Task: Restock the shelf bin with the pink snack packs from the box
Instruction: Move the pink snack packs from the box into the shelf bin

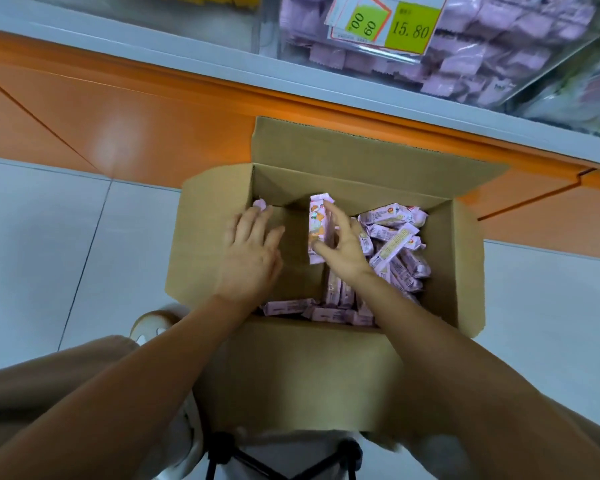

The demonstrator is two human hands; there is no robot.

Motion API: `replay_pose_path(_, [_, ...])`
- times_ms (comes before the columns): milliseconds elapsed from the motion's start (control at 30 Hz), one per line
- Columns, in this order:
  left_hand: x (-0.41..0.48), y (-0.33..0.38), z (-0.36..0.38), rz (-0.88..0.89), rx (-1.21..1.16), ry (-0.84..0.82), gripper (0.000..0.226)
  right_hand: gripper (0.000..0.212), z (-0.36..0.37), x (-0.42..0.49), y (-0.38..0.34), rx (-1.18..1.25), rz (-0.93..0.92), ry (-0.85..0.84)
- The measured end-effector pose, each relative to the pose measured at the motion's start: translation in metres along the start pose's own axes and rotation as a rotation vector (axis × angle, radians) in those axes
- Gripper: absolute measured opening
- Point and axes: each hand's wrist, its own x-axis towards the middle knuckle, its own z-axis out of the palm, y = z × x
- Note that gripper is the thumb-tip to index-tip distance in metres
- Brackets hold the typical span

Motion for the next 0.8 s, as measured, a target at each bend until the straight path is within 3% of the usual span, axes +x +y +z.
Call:
replay_pose_path(100, [0.011, 0.034, -0.029, -0.255, -0.49, -0.1, 0.046, 0.073, -0.008, -0.019, -0.026, 0.191, -0.075, -0.065])
replay_pose_path(200, [0.018, 0.057, -0.051, -0.63, -1.18, -0.23, 0.027, 0.074, -0.017, -0.041, -0.047, 0.243, -0.146, -0.169])
replay_pose_path(300, [0.015, 0.059, -0.057, -0.692, -1.309, -0.175, 0.024, 0.062, -0.032, -0.059, -0.062, 0.25, -0.164, -0.232])
replay_pose_path(400, [0.008, 0.063, -0.068, -0.701, -1.389, -0.167, 0.034, 0.047, -0.045, -0.075, -0.072, 0.28, -0.188, -0.193])
replay_pose_path(500, [-0.001, 0.072, -0.083, -0.656, -1.456, -0.176, 0.043, 0.051, -0.053, -0.089, -0.077, 0.351, -0.172, -0.109])
replay_pose_path(567, [-0.003, 0.076, -0.088, -0.683, -1.494, -0.162, 0.035, 0.056, -0.057, -0.095, -0.082, 0.427, -0.14, -0.062])
replay_pose_path(667, [-0.011, 0.082, -0.102, -0.722, -1.547, -0.127, 0.017, 0.044, -0.063, -0.11, -0.094, 0.5, -0.12, 0.003])
replay_pose_path(800, [-0.02, 0.087, -0.121, -0.647, -1.635, -0.115, 0.019, 0.034, -0.063, -0.125, -0.11, 0.484, -0.145, -0.019])
